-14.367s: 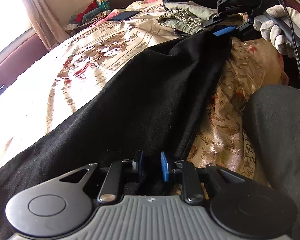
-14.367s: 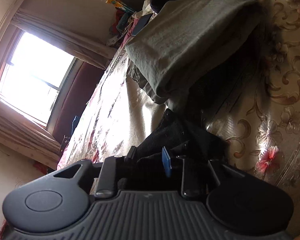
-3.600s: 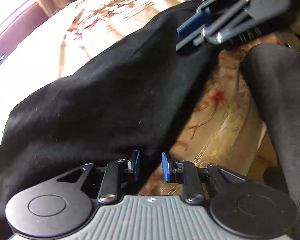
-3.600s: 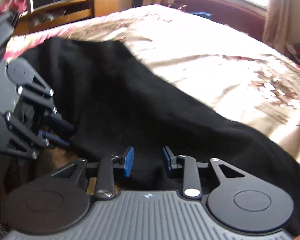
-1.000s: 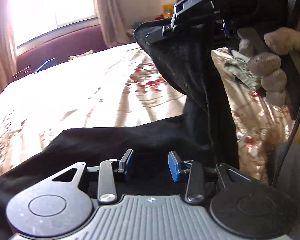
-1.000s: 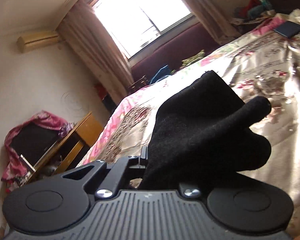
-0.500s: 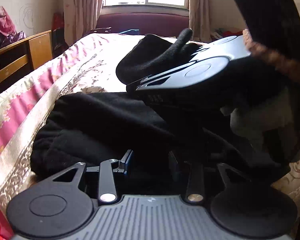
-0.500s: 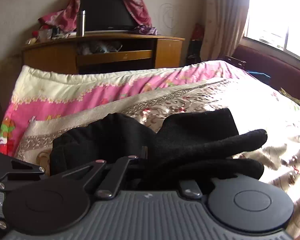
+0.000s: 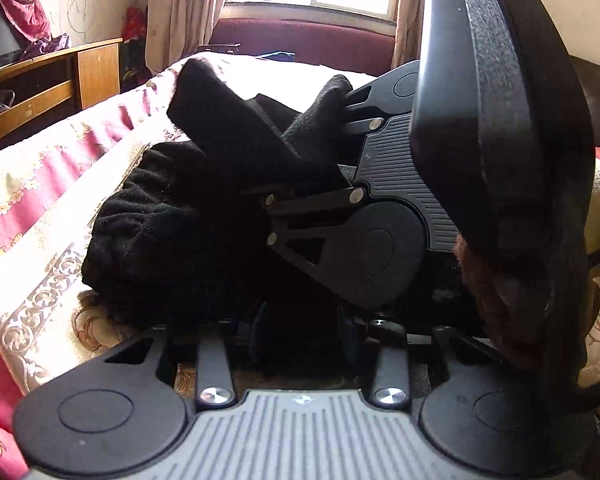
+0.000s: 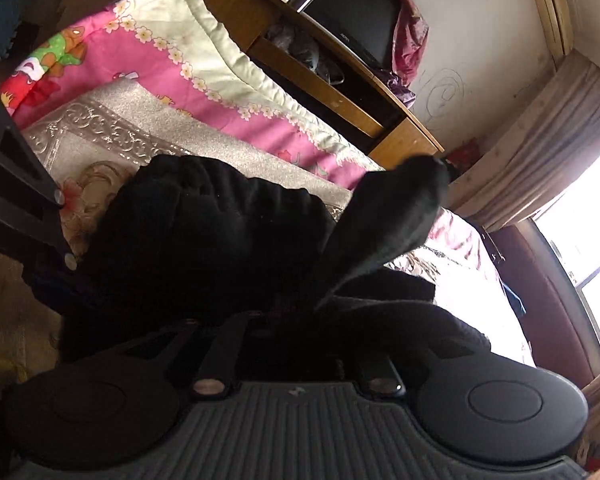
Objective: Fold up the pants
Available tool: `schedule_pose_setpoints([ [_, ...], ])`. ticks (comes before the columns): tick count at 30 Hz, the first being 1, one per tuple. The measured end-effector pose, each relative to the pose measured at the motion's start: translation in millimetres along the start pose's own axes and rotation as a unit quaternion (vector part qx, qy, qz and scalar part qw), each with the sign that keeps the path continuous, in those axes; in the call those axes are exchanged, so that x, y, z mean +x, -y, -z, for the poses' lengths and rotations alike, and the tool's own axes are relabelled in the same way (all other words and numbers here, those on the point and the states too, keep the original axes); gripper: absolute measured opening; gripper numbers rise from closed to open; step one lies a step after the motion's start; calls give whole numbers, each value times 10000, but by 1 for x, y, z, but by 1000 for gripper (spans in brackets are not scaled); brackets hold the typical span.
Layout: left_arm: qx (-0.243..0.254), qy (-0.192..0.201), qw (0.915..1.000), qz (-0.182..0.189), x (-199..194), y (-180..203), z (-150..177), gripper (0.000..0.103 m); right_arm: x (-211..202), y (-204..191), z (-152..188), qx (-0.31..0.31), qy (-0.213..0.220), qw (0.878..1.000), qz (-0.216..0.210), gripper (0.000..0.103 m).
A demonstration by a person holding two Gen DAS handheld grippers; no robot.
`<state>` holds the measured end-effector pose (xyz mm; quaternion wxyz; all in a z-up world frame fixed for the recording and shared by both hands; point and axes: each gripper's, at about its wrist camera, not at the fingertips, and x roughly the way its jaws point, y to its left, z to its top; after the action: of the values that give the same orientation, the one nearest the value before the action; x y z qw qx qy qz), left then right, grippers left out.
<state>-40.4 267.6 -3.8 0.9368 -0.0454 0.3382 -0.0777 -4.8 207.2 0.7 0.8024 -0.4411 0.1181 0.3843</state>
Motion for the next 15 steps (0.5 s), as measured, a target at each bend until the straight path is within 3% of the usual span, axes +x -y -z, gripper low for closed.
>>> schedule_pose_setpoints([
  [8,-236,19,9997,12,-8,-11,11,50,13,-4,-13,328,7,9994,-103,9],
  [12,-333,104,9994,22,-13,-16,11,50,14,20,-23,1302,-94,9907,-389,6],
  [15,-341,146,9993,-3,-20,-12,12,51,15,25,-31,1456,-76,9890,-245,6],
])
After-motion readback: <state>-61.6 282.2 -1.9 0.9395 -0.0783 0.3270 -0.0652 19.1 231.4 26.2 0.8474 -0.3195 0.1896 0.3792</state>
